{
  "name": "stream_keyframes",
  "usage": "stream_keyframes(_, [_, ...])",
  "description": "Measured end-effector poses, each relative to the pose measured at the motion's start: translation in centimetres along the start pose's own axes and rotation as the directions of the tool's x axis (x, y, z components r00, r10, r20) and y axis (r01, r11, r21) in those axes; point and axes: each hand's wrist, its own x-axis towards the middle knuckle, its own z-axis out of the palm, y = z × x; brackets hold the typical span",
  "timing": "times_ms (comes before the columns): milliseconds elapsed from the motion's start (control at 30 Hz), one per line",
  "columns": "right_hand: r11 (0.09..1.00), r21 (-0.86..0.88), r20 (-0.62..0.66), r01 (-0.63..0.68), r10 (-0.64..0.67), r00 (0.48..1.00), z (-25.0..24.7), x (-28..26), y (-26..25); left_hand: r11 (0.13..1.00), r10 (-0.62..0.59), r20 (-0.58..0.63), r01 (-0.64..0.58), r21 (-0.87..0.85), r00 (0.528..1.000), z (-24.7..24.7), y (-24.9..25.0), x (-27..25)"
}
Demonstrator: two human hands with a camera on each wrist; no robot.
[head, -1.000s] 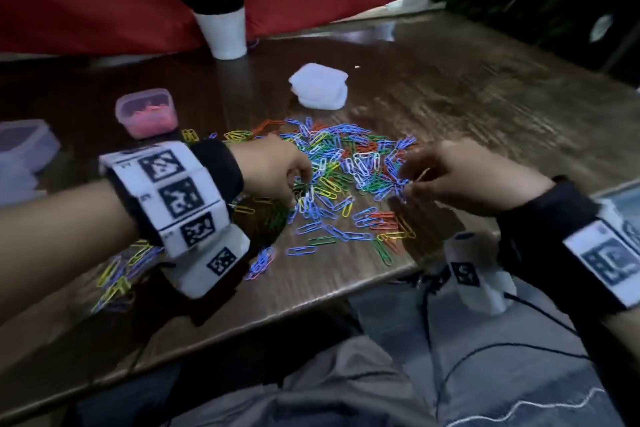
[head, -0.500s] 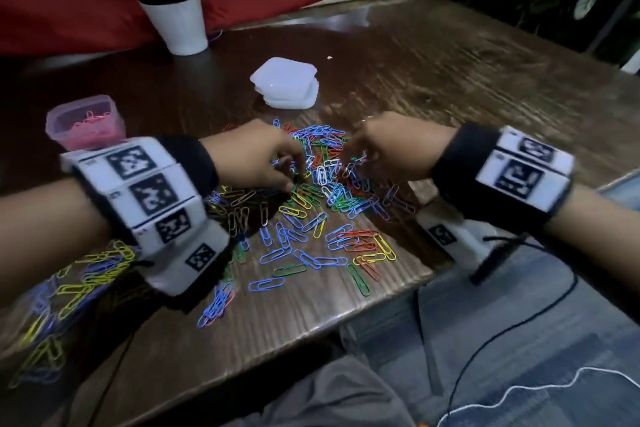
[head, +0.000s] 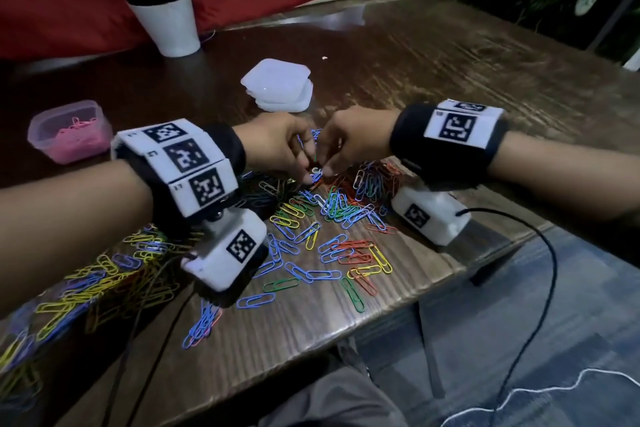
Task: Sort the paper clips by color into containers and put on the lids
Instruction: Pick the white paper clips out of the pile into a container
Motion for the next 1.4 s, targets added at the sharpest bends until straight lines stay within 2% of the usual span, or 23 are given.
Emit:
stream_keyframes(67, [1.000,0.015,0.016,-0.006,0.005,1.000,0.3,1.0,-0.2,0.999,-0.016,-0.029,0.017,0.046,0.999,-0.2,-0.2,-0.1])
stream_keyframes(167, [0.998,0.034,0.072,-0.054,0.052,0.996,0.4,1.7,-0.4,0.991,-0.025,0.009,0.024,0.129,1.000,0.1,-0.2,-0.4])
stream_keyframes(333, [0.961,0.246,0.168,-0.126,0.086,0.982,0.6,1.0,1.4,0.981,-0.015,0.044,0.007,0.195,0.999,0.5,0.0,-0.4])
stream_keyframes(433, [0.910,0.393,0.129,-0.135,0.091,0.987,0.3,0.2,2.2,0.990,-0.015,0.054,0.007,0.142,0.998,0.3,-0.3,-0.5])
stream_keyframes(567, [0.796,0.595,0.073,-0.113,0.086,0.994,-1.2,-0.9,3.4,1.000,-0.013,0.032,0.013,0.001,0.999,-0.1,-0.9,-0.7])
stream_keyframes(633, [0.774,0.621,0.076,-0.123,0.096,0.992,-1.4,-1.3,4.0,0.991,-0.035,0.024,0.038,-0.129,0.999,-0.3,-0.8,-0.7])
stream_keyframes(667, [0.784,0.608,0.079,-0.127,0.100,0.992,-1.3,-1.5,4.2,0.991,-0.039,0.016,0.041,-0.127,0.999,-0.4,-0.7,-0.7])
stream_keyframes(733, [0.806,0.578,0.075,-0.131,0.107,0.991,-1.0,-1.6,4.3,0.991,0.014,-0.037,-0.008,0.136,0.999,-0.4,-0.5,-0.5])
stream_keyframes(800, [0.816,0.564,0.058,-0.128,0.115,0.992,-0.9,-1.6,4.1,0.915,0.110,-0.060,-0.077,0.397,0.992,-0.2,-0.1,-0.6])
stream_keyframes(933, [0.805,0.575,0.067,-0.145,0.131,0.989,-0.9,-1.7,4.1,0.858,0.195,0.005,-0.173,0.483,0.981,0.4,0.5,-0.5])
stream_keyframes(1033, [0.801,0.576,0.070,-0.163,0.150,0.986,-0.7,-1.8,4.0,0.870,0.189,0.050,-0.190,0.455,0.981,0.5,0.8,-0.2])
stream_keyframes(1133, [0.784,0.606,0.006,-0.137,0.167,0.986,-0.5,-1.8,4.0,0.910,0.156,0.065,-0.169,0.380,0.986,0.2,0.8,-0.2])
stream_keyframes(1200, [0.744,0.663,-0.074,-0.086,0.179,0.981,-0.5,-1.8,3.9,0.960,0.142,0.035,-0.146,0.238,0.989,-0.2,0.6,-0.4])
stream_keyframes(1300, [0.630,0.776,-0.164,-0.014,0.223,0.961,-0.7,-1.8,4.0,0.997,0.083,-0.026,-0.082,0.012,0.996,-0.6,-0.1,-0.8])
stream_keyframes(1400, [0.602,0.798,-0.122,-0.021,0.197,0.973,-0.9,-2.2,3.9,0.997,0.055,-0.049,-0.057,-0.046,0.997,-0.6,-0.4,-1.0])
